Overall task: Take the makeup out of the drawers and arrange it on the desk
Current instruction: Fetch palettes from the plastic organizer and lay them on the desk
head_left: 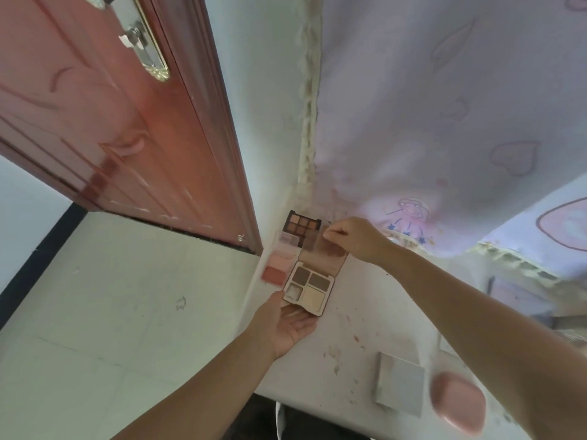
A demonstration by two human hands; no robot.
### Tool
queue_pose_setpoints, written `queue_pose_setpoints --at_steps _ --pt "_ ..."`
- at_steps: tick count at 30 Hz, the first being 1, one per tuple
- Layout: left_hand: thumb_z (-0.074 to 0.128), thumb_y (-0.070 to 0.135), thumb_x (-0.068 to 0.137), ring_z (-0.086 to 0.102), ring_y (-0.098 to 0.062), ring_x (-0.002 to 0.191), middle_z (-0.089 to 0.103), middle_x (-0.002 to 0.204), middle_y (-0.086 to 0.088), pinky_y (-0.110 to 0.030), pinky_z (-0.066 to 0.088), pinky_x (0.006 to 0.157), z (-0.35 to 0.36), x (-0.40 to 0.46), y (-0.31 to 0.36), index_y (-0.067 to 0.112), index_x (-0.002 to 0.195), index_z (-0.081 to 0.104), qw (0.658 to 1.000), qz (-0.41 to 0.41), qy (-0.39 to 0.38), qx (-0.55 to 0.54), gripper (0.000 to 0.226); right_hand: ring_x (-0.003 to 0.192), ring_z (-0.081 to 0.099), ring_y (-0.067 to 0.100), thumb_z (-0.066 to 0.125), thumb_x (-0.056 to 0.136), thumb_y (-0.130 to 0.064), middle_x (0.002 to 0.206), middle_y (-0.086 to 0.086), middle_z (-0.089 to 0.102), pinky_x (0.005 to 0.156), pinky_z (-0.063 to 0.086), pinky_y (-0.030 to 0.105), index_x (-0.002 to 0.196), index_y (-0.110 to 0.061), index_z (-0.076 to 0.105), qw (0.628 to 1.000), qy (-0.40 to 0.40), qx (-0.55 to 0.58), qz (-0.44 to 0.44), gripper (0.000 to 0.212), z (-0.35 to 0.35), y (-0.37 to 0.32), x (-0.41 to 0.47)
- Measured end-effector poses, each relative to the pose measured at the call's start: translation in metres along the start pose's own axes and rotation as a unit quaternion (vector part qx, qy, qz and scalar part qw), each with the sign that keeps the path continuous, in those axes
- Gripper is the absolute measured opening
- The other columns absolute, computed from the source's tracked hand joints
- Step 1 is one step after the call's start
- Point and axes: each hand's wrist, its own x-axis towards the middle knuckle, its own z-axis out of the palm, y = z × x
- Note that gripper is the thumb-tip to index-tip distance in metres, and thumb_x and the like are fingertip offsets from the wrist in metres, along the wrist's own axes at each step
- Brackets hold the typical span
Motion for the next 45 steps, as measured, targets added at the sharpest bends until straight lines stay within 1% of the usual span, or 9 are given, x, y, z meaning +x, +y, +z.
queue_pose_setpoints --at_steps 6,11,16,23,26,28,31,35,45 --pt "0.045 0.021 0.098 0.043 -0.046 0.126 0.042 0.133 -0.038 -0.051 0.035 0.104 0.003 -0.007 0.009 -0.013 0.134 0.034 1.0 -0.008 0.022 -0.002 0.05 0.056 0.044 0.011 0.052 0.096 -0.024 0.057 -0.003 0.047 0.065 0.036 0.027 0.062 -0.01 0.054 1.0 0.014 -0.012 0.006 0.036 0.004 -0.006 0.01" --pt "0.044 0.021 0.099 0.044 -0.044 0.125 0.042 0.134 -0.036 -0.053 0.037 0.101 0.004 -0.012 0.009 -0.012 0.134 0.034 0.999 -0.003 0.021 0.024 0.05 0.106 0.058 0.021 0.051 0.096 -0.026 0.113 0.006 0.064 0.091 0.041 0.028 0.122 -0.007 0.059 0.998 0.036 -0.029 0.036 0.033 0.001 -0.009 -0.007" --pt "0.043 0.018 0.099 0.051 -0.036 0.119 0.051 0.128 -0.027 -0.047 0.041 0.099 0.004 -0.017 -0.017 -0.008 0.129 0.043 0.99 -0.013 0.007 0.142 0.04 0.088 0.058 0.015 0.051 0.095 -0.019 0.095 0.0 0.063 0.075 0.04 0.005 0.106 -0.012 0.063 0.996 0.059 -0.039 0.052 0.017 -0.008 0.019 -0.091" --pt "0.043 0.013 0.098 0.057 -0.022 0.106 0.061 0.115 -0.012 -0.037 0.042 0.1 0.014 -0.003 -0.096 0.002 0.13 0.048 0.94 -0.016 -0.028 0.338 0.034 0.142 0.025 0.026 0.056 0.086 -0.051 0.151 0.01 0.026 0.116 0.021 0.043 0.135 -0.017 0.035 0.939 -0.112 -0.312 0.086 0.064 0.067 0.055 -0.212" --pt "0.042 0.014 0.098 0.059 -0.019 0.104 0.063 0.114 -0.01 -0.035 0.042 0.098 0.018 -0.002 -0.112 0.005 0.126 0.051 0.927 0.004 -0.038 0.372 0.03 0.096 0.065 0.031 0.078 0.055 -0.059 0.109 0.01 0.058 0.08 0.054 0.04 0.102 -0.019 0.048 0.932 -0.065 -0.352 0.065 0.068 0.085 0.07 -0.219" --pt "0.042 0.016 0.098 0.059 -0.018 0.102 0.064 0.111 -0.008 -0.033 0.045 0.093 0.018 -0.004 -0.117 0.007 0.12 0.056 0.921 0.017 -0.038 0.388 0.027 0.088 0.063 0.026 0.072 0.066 -0.051 0.101 0.004 0.057 0.07 0.049 0.029 0.1 -0.018 0.053 0.947 -0.033 -0.314 0.057 0.051 0.085 0.066 -0.219" --pt "0.046 0.024 0.098 0.06 -0.022 0.103 0.064 0.115 -0.014 -0.036 0.047 0.09 0.018 -0.009 -0.111 0.006 0.115 0.062 0.919 0.011 -0.054 0.391 0.029 0.107 0.048 0.017 0.055 0.087 -0.04 0.119 -0.002 0.048 0.079 0.032 0.02 0.116 -0.019 0.049 0.982 0.044 -0.179 0.044 0.036 0.074 0.056 -0.214" --pt "0.046 0.044 0.095 0.061 -0.038 0.107 0.062 0.116 -0.023 -0.049 0.046 0.098 0.017 -0.025 -0.092 0.004 0.108 0.066 0.947 -0.075 -0.182 0.254 0.047 0.093 0.049 0.004 0.071 0.076 -0.047 0.113 -0.011 0.049 0.079 0.043 0.017 0.112 -0.025 0.049 0.996 0.076 -0.004 0.046 0.048 0.052 0.037 -0.202" --pt "0.051 0.04 0.092 0.06 -0.038 0.11 0.058 0.123 -0.028 -0.049 0.046 0.1 0.02 -0.038 -0.074 0.003 0.134 0.045 0.951 -0.008 -0.228 0.208 0.057 0.09 0.053 0.001 0.075 0.072 -0.046 0.102 -0.016 0.054 0.079 0.046 0.016 0.096 -0.033 0.05 0.998 0.051 0.022 -0.036 0.037 0.026 0.018 -0.181"
